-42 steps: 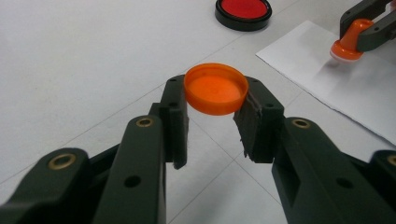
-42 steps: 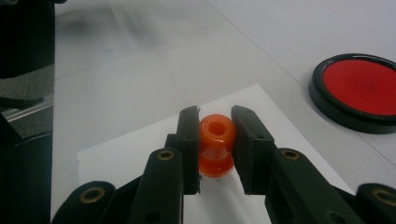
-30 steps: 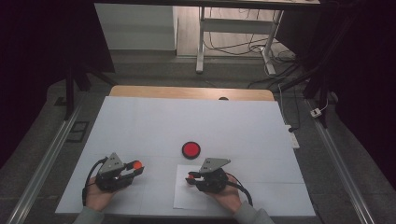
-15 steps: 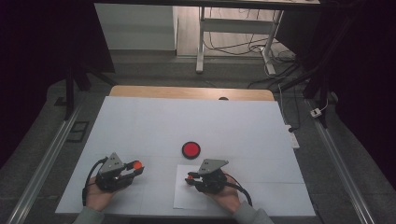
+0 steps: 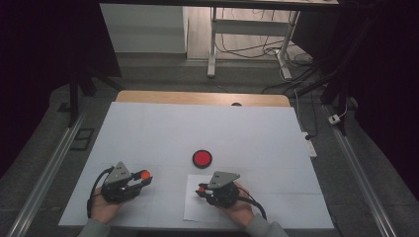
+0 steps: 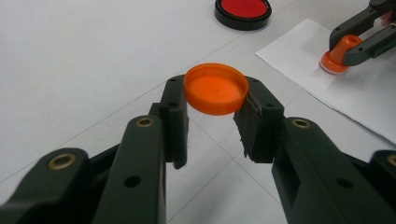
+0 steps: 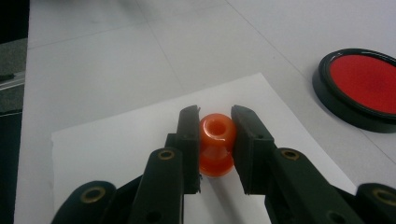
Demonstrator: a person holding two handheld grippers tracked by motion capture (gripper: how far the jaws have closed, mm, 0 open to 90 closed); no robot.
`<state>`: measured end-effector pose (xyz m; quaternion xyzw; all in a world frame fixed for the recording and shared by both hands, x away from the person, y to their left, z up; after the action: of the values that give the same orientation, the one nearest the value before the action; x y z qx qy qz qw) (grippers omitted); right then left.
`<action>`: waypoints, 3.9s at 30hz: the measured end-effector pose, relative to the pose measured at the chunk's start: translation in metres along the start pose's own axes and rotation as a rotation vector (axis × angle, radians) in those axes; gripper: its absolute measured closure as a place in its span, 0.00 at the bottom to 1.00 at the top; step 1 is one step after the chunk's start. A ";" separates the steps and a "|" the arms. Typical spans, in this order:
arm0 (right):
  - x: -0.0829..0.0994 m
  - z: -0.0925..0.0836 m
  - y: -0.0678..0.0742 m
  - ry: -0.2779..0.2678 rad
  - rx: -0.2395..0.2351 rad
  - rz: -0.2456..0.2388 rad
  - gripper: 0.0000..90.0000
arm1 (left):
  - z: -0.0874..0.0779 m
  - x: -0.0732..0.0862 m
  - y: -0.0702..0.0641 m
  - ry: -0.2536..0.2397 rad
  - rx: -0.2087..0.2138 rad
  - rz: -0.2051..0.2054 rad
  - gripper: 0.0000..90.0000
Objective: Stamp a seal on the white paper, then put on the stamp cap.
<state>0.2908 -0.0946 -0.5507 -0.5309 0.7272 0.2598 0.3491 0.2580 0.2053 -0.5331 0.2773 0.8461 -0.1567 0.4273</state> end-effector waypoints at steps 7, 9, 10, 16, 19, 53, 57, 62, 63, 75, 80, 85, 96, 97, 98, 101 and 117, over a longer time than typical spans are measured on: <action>0.001 0.000 -0.001 -0.007 -0.007 0.002 0.82 | -0.001 0.000 0.000 -0.004 -0.003 -0.001 0.72; 0.001 0.000 -0.001 -0.007 -0.008 0.000 0.82 | -0.001 0.000 0.000 -0.005 -0.003 -0.002 0.72; 0.001 0.000 -0.001 -0.007 -0.009 0.001 0.82 | -0.001 0.000 0.000 -0.004 -0.003 -0.002 0.72; 0.001 0.000 -0.002 -0.003 -0.010 -0.001 0.82 | -0.001 0.000 0.000 -0.003 -0.002 -0.001 0.72; 0.001 0.000 -0.002 -0.005 -0.012 -0.001 0.82 | -0.001 0.000 0.000 -0.004 -0.002 0.000 0.72; -0.016 -0.024 -0.011 -0.186 -0.057 0.116 0.81 | -0.001 0.000 0.001 -0.003 -0.005 0.002 0.72; -0.017 -0.027 -0.012 -0.185 -0.057 0.121 0.81 | 0.000 0.000 0.001 -0.001 -0.003 0.002 0.72; -0.018 -0.029 -0.013 -0.196 -0.060 0.130 0.81 | 0.000 0.000 0.000 0.002 -0.001 0.006 0.72; -0.019 -0.030 -0.014 -0.200 -0.060 0.130 0.81 | 0.001 0.000 0.000 0.002 -0.001 0.008 0.72; -0.025 -0.040 -0.018 -0.241 -0.038 0.135 0.81 | 0.003 0.002 0.000 0.015 0.007 0.002 0.72; -0.027 -0.049 -0.023 -0.266 -0.023 0.149 0.81 | 0.004 0.003 0.000 0.016 0.009 -0.004 0.72; -0.027 -0.057 -0.030 -0.281 -0.003 0.160 0.81 | 0.004 0.003 0.000 0.017 0.014 -0.002 0.72; -0.030 -0.067 -0.032 -0.298 0.022 0.156 0.81 | 0.003 0.002 -0.003 0.014 0.012 0.012 0.72; -0.030 -0.067 -0.032 -0.298 0.020 0.156 0.81 | 0.003 0.002 -0.004 0.015 0.013 0.013 0.72; -0.031 -0.067 -0.032 -0.297 0.020 0.155 0.81 | 0.003 0.002 -0.004 0.015 0.013 0.014 0.72; -0.032 -0.067 -0.031 -0.303 0.020 0.154 0.81 | 0.003 0.002 -0.004 0.017 0.013 0.015 0.72; -0.032 -0.068 -0.031 -0.304 0.013 0.157 0.81 | 0.004 -0.001 -0.008 0.014 0.014 0.027 0.72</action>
<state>0.3112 -0.1360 -0.4835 -0.4249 0.7068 0.3590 0.4371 0.2566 0.1965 -0.5342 0.2927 0.8441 -0.1552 0.4216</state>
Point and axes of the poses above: each handheld gripper's, and its own axes: z roughly forward along the jaws, x roughly out of its underside, y roughly to its left, the point moved 3 cm from there along z, roughly forward along the jaws, and after that the axes turned 4 degrees about -x, right-handed, at the moved point
